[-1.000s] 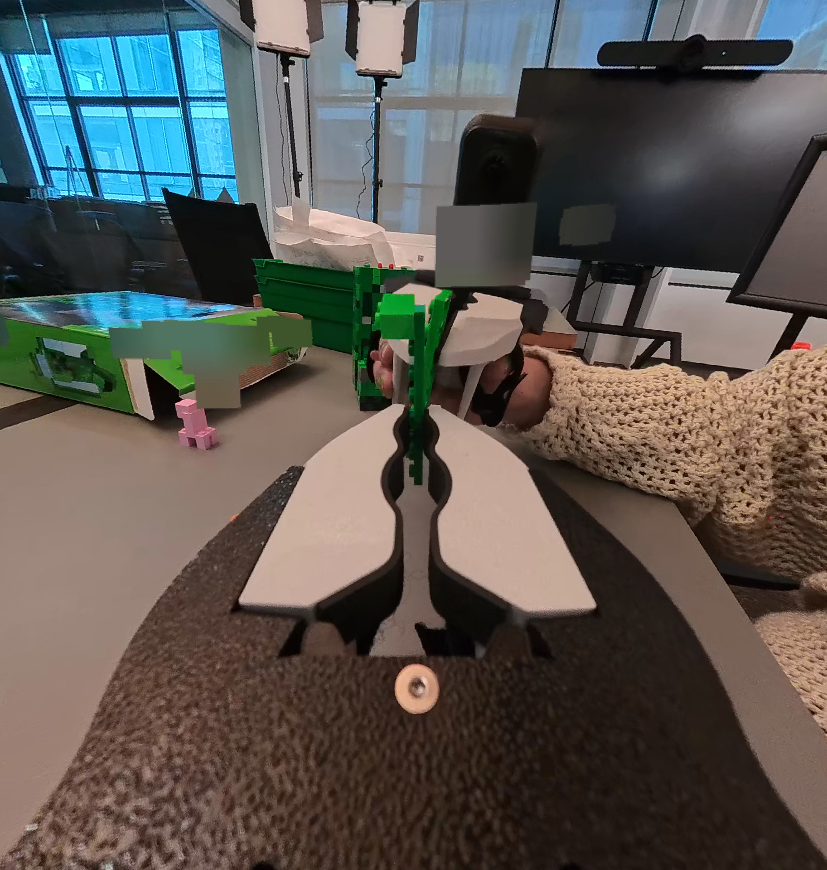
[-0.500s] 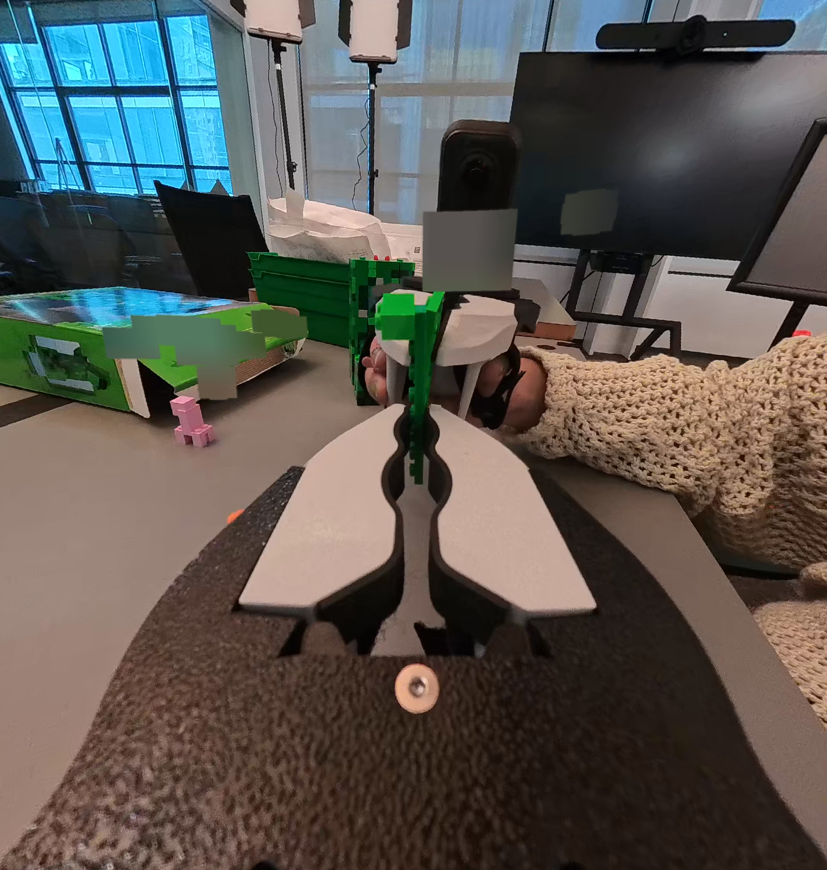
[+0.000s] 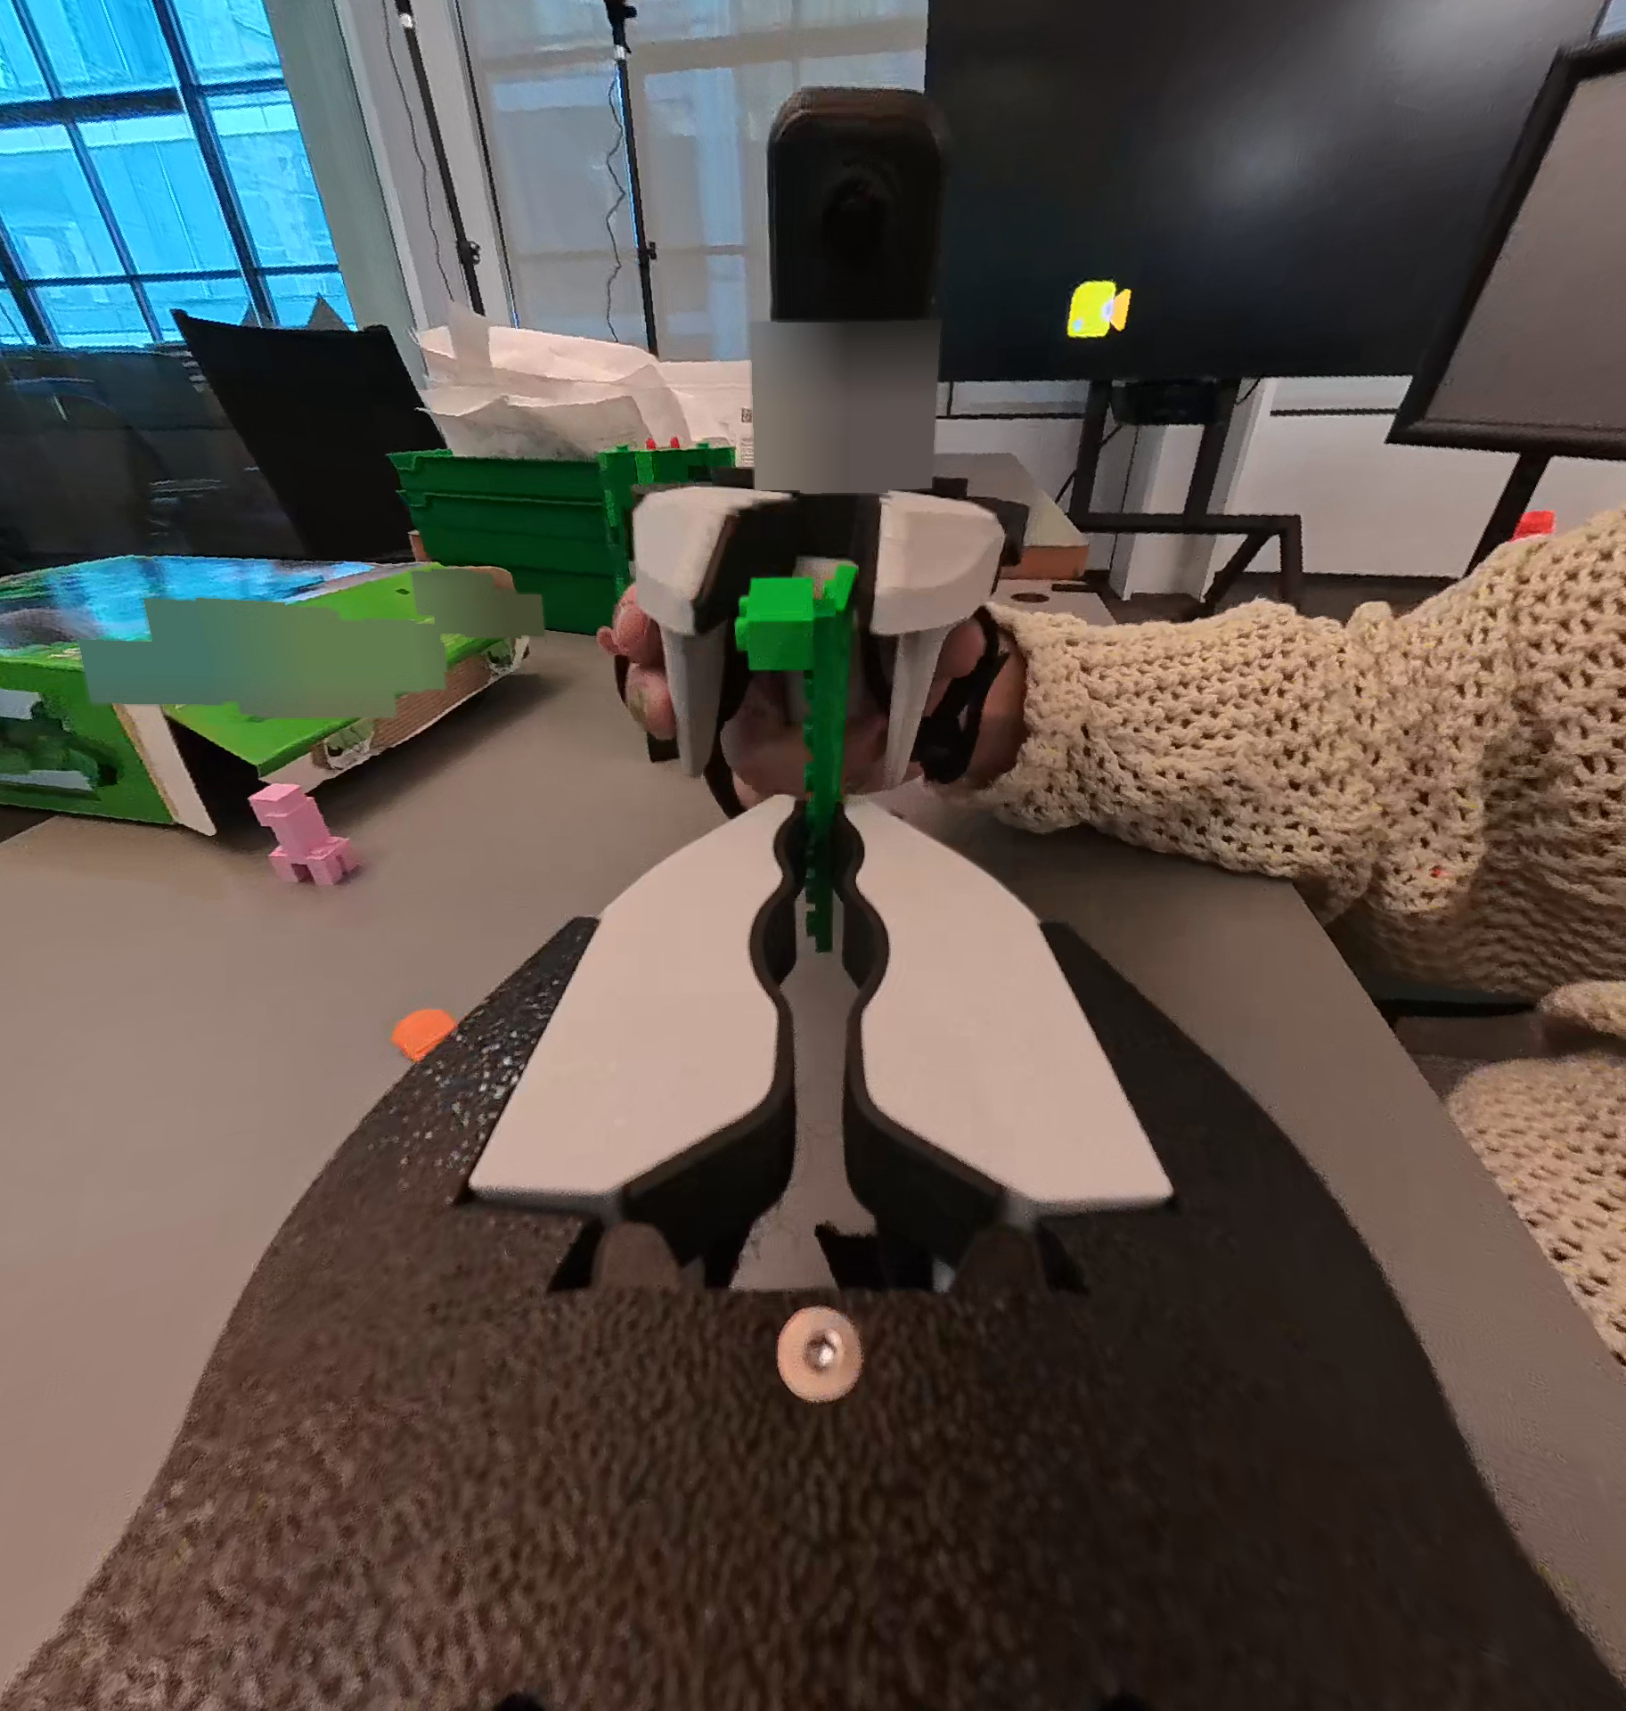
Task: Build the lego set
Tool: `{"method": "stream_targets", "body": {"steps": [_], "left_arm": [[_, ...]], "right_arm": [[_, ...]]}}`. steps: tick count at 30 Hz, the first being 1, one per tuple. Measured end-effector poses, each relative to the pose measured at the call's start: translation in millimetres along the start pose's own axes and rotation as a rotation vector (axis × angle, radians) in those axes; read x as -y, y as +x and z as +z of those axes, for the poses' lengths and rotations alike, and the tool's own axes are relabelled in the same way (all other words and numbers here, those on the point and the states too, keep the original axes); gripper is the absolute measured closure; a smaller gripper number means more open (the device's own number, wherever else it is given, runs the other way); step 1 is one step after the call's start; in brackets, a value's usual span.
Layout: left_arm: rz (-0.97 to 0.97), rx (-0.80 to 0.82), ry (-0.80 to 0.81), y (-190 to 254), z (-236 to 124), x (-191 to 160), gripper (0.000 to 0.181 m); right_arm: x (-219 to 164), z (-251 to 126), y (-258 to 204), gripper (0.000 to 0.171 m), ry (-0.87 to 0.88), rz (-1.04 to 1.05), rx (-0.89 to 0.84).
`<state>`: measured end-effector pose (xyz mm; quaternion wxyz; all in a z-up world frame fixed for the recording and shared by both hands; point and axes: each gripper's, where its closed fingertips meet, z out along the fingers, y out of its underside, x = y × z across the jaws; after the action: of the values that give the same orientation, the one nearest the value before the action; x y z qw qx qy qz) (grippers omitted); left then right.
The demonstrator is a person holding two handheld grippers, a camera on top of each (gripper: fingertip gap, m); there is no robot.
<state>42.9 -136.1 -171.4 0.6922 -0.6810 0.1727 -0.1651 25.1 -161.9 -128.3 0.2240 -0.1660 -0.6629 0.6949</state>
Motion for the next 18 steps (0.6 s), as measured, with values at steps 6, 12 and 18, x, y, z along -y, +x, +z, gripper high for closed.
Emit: {"method": "stream_targets", "body": {"steps": [6,12,18], "left_arm": [[0.007,-0.026,0.008,3.8,-0.7,1.1,0.177],[0.012,-0.051,0.002,8.3,0.3,0.4,0.177],[0.017,-0.05,0.003,8.6,0.4,0.7,0.177]], "right_arm": [[0.0,-3.0,-6.8,0.147,-0.016,-0.029,0.034],[-2.5,-5.1,-9.9,0.148,-0.05,-0.05,0.044],[-1.9,-4.6,-10.5,0.154,-0.038,-0.04,0.053]]}}
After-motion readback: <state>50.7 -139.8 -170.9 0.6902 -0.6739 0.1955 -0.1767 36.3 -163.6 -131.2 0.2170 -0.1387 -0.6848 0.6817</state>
